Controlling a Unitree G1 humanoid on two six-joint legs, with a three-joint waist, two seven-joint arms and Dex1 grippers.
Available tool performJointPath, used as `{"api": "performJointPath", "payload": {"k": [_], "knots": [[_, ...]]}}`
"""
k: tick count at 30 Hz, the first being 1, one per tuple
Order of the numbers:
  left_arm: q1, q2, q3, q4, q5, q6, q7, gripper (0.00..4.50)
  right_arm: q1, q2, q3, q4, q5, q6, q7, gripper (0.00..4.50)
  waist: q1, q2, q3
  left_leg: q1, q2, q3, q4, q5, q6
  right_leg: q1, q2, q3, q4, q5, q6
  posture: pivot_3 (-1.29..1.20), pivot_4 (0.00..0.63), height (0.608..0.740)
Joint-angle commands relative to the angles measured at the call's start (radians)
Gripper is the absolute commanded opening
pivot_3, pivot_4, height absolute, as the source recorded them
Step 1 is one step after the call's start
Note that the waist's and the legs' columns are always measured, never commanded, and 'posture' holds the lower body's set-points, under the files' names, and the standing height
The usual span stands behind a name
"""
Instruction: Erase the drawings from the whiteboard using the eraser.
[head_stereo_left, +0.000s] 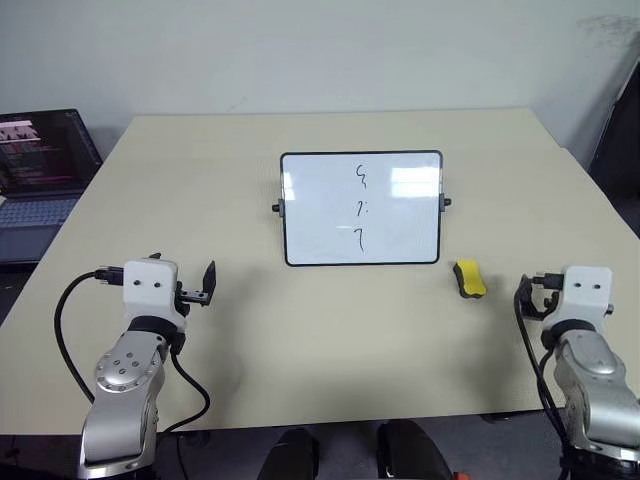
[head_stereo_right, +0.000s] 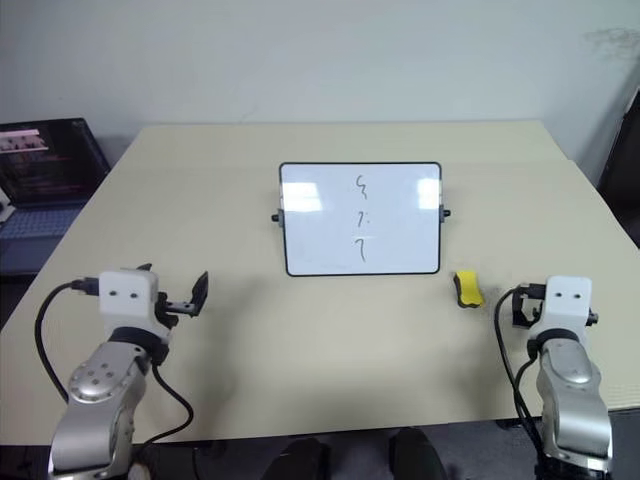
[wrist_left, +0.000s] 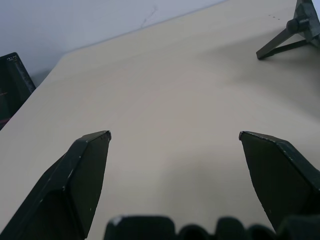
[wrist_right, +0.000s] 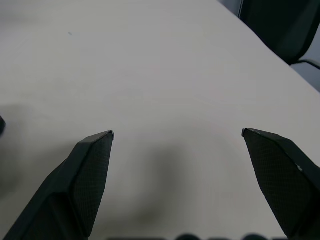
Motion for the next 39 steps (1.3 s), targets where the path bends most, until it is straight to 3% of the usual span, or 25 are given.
{"api": "performJointPath", "payload": {"k": [1,20,31,39], "knots": [[-0.013,0.011,0.012,-0.016,0.000,-0.015,-0.005,4.50,-0.003,0.006,-0.030,-0.080,0.000,0.010,-0.017,4.47,0.000,0.000,0.000,0.000,0.000,0.000,0.000,0.000,0.000,0.000,0.000,0.000,0.000,0.000,0.000,0.00,0.150,0.740],[-0.121,0.024,0.005,0.080,-0.007,-0.052,-0.016,4.50,-0.059,0.011,-0.034,-0.045,-0.008,-0.010,-0.029,4.47,0.001,0.000,0.000,0.000,0.000,-0.001,0.000,0.000,0.000,0.000,0.000,-0.001,0.000,0.000,0.000,0.00,0.150,0.740],[-0.290,0.093,0.007,0.107,-0.182,0.043,-0.190,4.50,-0.060,0.005,-0.059,-0.064,-0.002,-0.001,-0.027,4.47,-0.001,0.000,0.000,0.000,0.000,-0.001,0.000,0.000,0.000,0.000,0.001,-0.001,0.000,0.000,0.000,0.00,0.150,0.740],[-0.407,0.231,-0.034,0.116,-0.356,0.191,-0.434,4.50,-0.058,0.016,-0.055,-0.080,-0.003,0.009,-0.032,4.47,-0.003,0.000,0.000,0.000,-0.001,0.000,0.000,0.000,0.000,0.000,0.001,-0.001,0.001,0.000,0.000,0.00,0.150,0.740]]}}
